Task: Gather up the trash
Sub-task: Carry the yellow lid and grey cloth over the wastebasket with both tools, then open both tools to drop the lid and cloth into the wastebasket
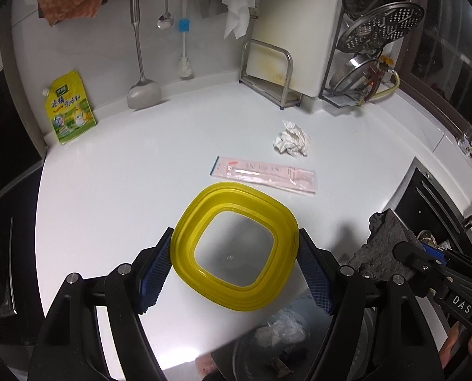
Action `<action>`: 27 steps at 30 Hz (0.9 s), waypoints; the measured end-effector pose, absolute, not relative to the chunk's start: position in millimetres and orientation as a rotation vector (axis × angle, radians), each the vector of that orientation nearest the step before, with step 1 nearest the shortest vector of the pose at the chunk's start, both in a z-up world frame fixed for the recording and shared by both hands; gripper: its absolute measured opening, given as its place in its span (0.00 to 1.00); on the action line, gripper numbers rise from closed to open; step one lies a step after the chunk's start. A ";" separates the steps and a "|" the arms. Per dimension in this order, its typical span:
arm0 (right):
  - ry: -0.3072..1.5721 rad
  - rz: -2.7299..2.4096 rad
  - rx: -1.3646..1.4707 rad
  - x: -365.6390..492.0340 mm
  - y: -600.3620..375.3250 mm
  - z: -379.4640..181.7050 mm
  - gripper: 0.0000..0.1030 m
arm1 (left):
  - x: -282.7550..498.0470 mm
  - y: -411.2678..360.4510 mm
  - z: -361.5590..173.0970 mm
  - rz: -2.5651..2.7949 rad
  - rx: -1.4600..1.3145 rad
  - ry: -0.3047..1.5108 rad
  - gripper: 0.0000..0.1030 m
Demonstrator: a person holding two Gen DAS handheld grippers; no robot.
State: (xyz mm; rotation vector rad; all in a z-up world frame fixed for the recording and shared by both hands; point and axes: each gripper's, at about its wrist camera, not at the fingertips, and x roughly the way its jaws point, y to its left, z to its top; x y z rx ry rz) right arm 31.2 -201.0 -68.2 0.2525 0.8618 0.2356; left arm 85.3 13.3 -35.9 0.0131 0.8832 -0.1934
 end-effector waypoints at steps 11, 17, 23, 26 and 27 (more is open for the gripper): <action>0.896 0.243 0.245 -10.5 -218.4 -76.9 0.21 | 42.0 -8.5 -42.9 -0.198 0.018 0.904 0.70; 0.916 0.256 0.240 -26.3 -220.9 -84.8 0.21 | 21.4 -17.6 -49.1 -0.193 0.020 0.922 0.70; 0.946 0.262 0.229 -40.2 -224.1 -97.9 0.21 | 4.7 -25.8 -65.4 -0.194 0.025 0.966 0.70; 0.961 0.268 0.226 -44.7 -224.9 -104.5 0.21 | -3.0 -29.5 -72.6 -0.196 0.029 0.989 0.70; 0.965 0.271 0.225 -46.0 -224.9 -106.3 0.21 | -5.9 -31.2 -74.4 -0.198 0.032 0.994 0.70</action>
